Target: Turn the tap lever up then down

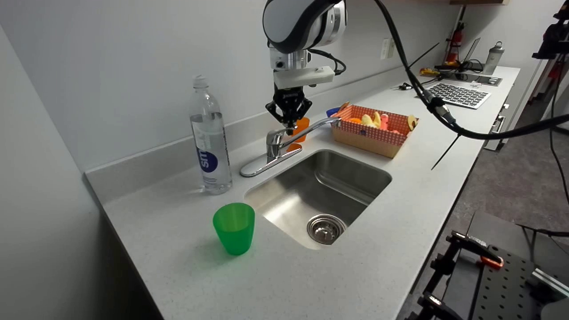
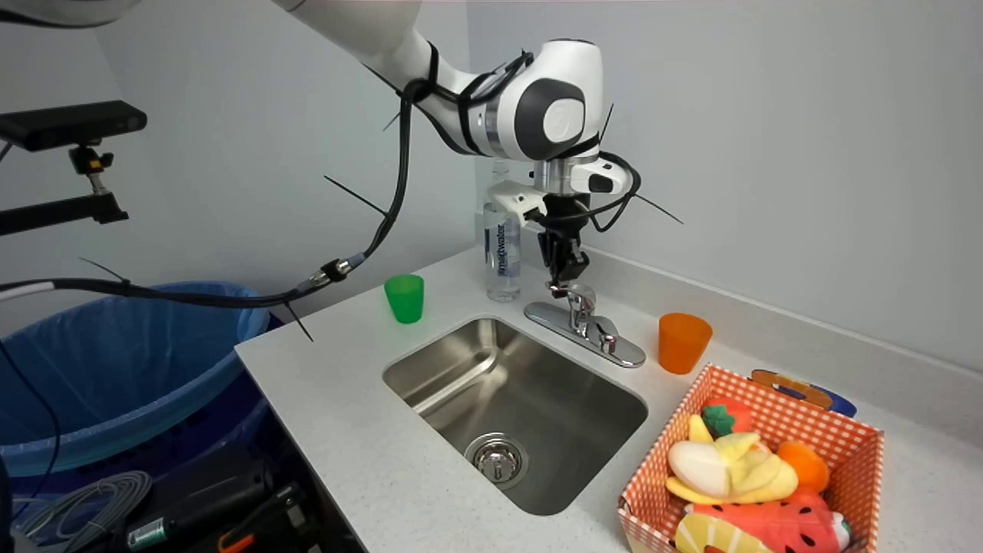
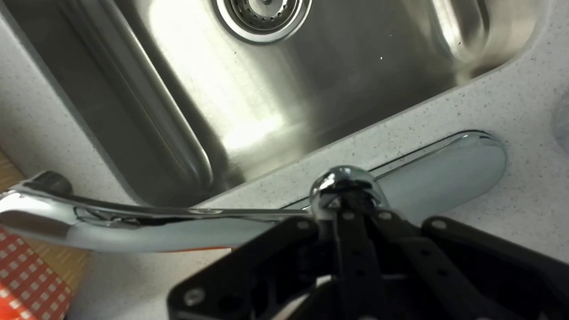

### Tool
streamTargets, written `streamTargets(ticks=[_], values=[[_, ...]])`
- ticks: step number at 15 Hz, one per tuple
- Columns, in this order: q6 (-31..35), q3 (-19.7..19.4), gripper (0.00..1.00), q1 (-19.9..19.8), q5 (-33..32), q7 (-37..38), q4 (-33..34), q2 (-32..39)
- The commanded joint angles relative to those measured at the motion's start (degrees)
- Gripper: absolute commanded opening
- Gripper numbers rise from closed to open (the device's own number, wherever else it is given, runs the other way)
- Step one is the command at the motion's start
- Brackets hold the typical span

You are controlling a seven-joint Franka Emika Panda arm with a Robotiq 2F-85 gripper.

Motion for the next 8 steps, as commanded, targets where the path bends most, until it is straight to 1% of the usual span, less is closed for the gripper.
streamTargets(ticks=[1,8], values=[[-0.65,-0.12,0.00,0.34,-0.24,-0.41,-2.19,-2.01],[1.38,0.38,0.00,0.68,-0.07,-0.45,0.09,-3.10]])
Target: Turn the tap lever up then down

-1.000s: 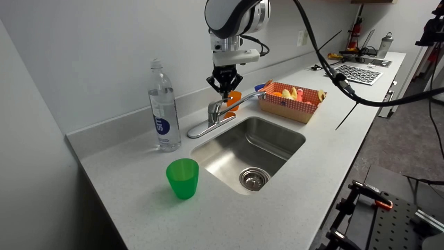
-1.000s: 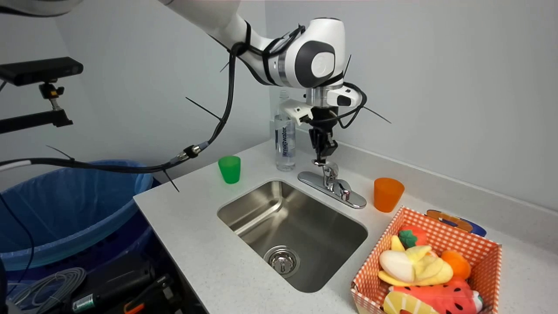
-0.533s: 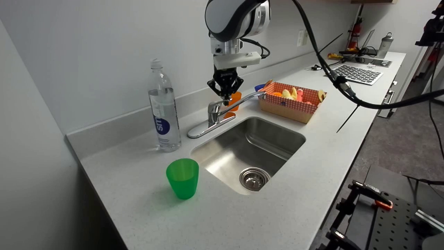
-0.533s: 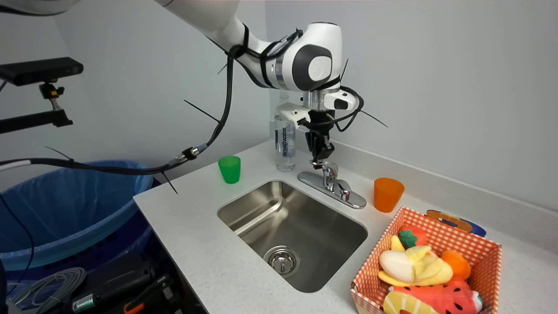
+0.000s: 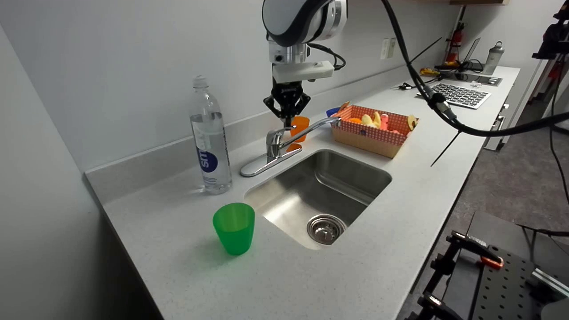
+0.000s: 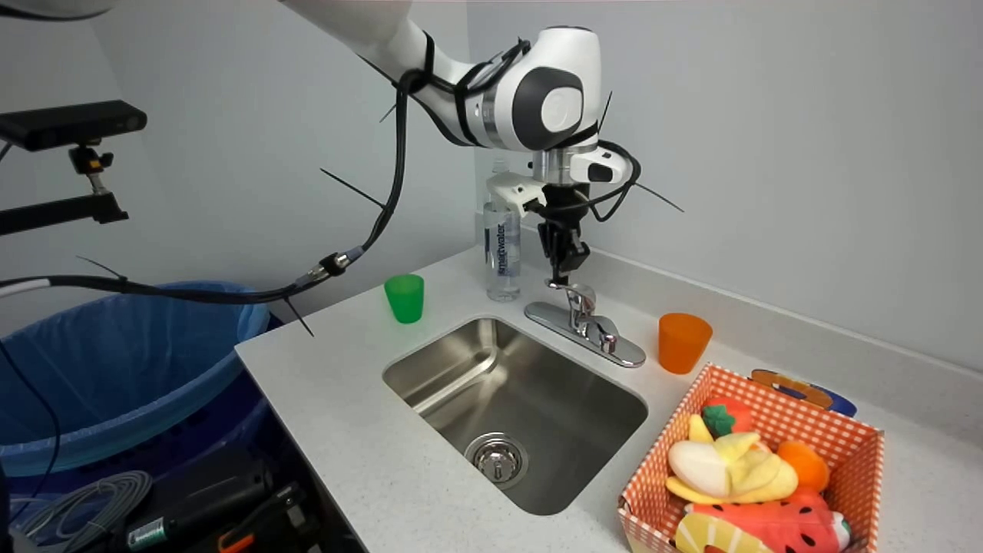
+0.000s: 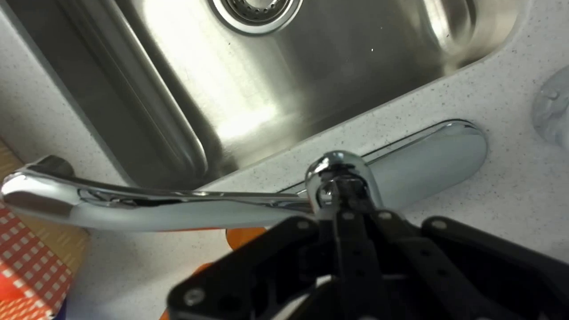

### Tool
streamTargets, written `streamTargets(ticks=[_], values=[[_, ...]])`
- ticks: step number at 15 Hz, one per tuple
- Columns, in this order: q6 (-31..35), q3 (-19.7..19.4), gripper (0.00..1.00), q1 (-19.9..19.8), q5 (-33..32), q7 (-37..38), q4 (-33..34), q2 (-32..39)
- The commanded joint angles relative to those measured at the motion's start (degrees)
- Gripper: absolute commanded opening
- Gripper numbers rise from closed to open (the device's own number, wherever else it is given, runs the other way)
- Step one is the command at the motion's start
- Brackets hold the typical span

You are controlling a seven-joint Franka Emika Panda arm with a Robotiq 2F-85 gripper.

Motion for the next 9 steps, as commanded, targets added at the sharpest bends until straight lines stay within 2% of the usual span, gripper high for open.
streamTargets(ticks=[1,9], values=[[1.03,0.34,0.00,0.59,-0.12,-0.37,0.36,-2.15],[0.68,1.33,0.02,0.88,0.09,-0.06,1.70,-2.75]])
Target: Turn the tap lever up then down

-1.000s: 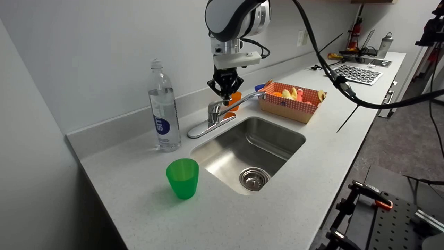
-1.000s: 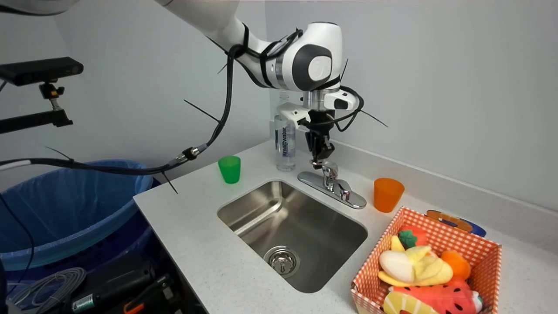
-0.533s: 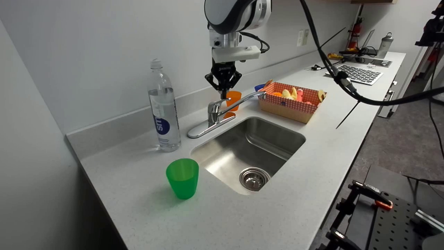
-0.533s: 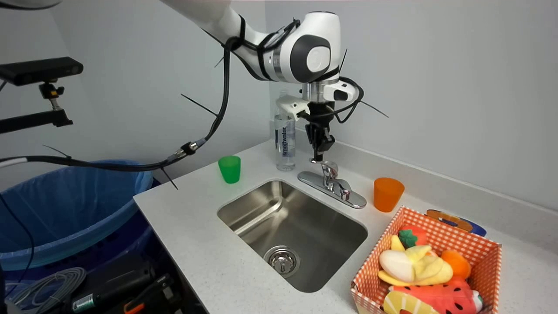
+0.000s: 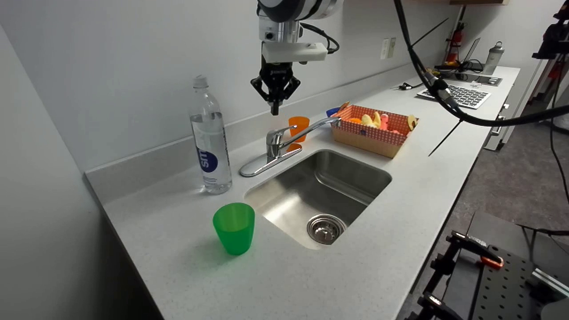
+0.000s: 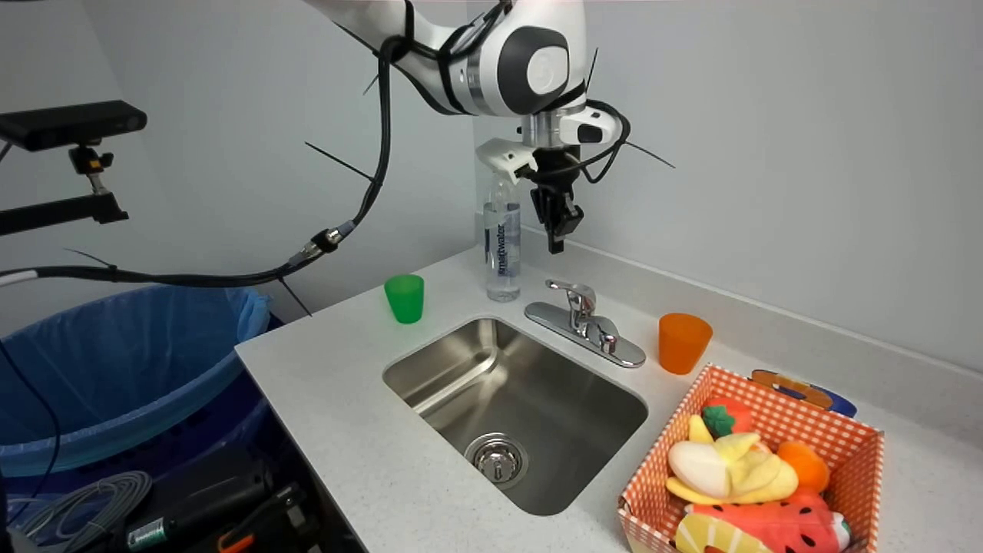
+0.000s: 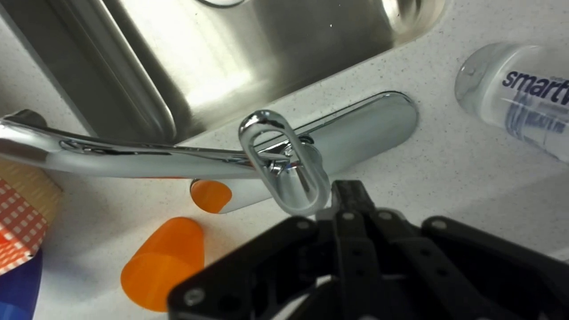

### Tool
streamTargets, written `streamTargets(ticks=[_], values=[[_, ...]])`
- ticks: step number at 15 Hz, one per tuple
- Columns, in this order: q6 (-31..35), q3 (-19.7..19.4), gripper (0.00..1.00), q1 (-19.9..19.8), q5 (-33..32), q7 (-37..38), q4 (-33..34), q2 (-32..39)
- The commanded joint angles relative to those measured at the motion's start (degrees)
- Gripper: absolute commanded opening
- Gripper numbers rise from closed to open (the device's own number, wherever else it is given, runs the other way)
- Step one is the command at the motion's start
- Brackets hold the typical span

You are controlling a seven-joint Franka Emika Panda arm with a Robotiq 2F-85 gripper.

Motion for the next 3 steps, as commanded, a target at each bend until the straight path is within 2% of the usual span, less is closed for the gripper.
streamTargets(ticks=[1,3], values=[[-0.13,-0.14,0.02,0.16,0.09,-0.07,0.10,-0.10],[-0.13,-0.14,0.02,0.16,0.09,-0.06,0.10,-0.17]])
